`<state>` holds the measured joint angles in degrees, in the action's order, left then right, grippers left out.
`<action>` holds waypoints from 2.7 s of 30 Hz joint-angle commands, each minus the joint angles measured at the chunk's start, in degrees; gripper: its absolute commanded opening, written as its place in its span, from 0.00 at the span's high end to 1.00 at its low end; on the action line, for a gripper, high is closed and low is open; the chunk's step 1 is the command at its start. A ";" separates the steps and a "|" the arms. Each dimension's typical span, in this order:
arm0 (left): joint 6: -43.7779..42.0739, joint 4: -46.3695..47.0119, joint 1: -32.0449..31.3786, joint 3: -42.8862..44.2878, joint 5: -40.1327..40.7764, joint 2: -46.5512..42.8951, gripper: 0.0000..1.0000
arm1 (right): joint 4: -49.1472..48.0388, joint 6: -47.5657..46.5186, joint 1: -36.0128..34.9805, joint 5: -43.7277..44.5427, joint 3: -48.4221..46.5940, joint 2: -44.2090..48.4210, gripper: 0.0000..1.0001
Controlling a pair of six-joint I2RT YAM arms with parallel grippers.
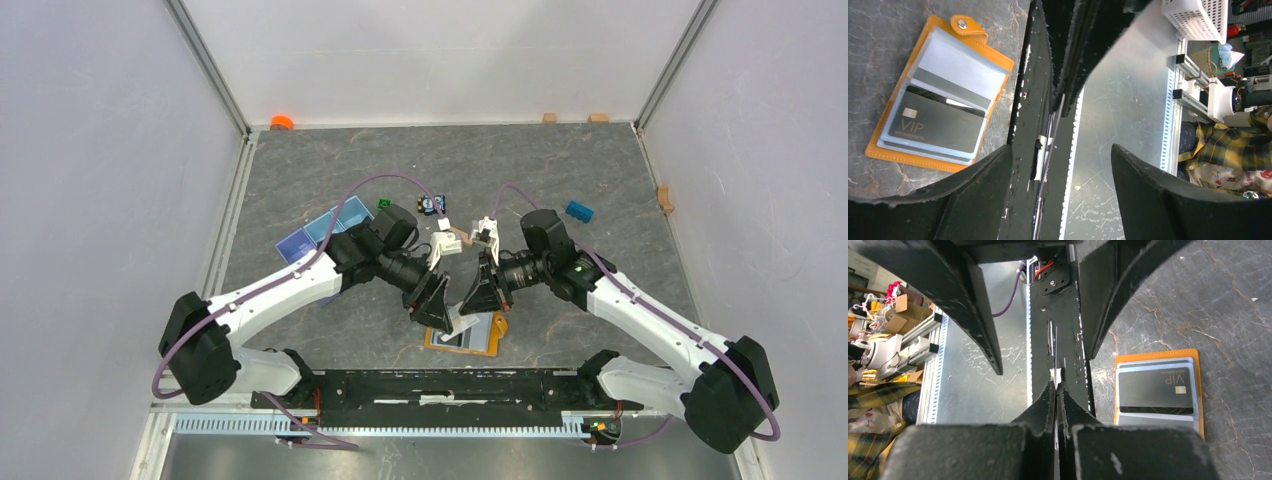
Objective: Put the credit cards into the card holder
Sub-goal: Insert the credit card into the card holder.
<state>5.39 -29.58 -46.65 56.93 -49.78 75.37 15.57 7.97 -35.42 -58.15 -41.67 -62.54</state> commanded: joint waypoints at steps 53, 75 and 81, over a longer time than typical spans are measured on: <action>42.55 41.03 -4.87 -23.62 30.40 14.18 0.98 | -16.59 37.54 -2.28 38.38 30.28 7.04 0.59; 44.84 43.90 -5.38 -25.67 30.19 11.58 0.98 | -6.81 35.56 -3.48 49.54 30.53 7.66 0.91; 47.04 48.45 -5.25 -27.39 26.67 11.30 0.98 | -6.36 35.96 -3.47 49.97 31.68 6.63 0.97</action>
<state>50.43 14.74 -51.88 31.27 -21.41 88.01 1.17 46.61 -38.92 -14.55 -11.05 -54.68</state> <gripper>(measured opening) 0.034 0.042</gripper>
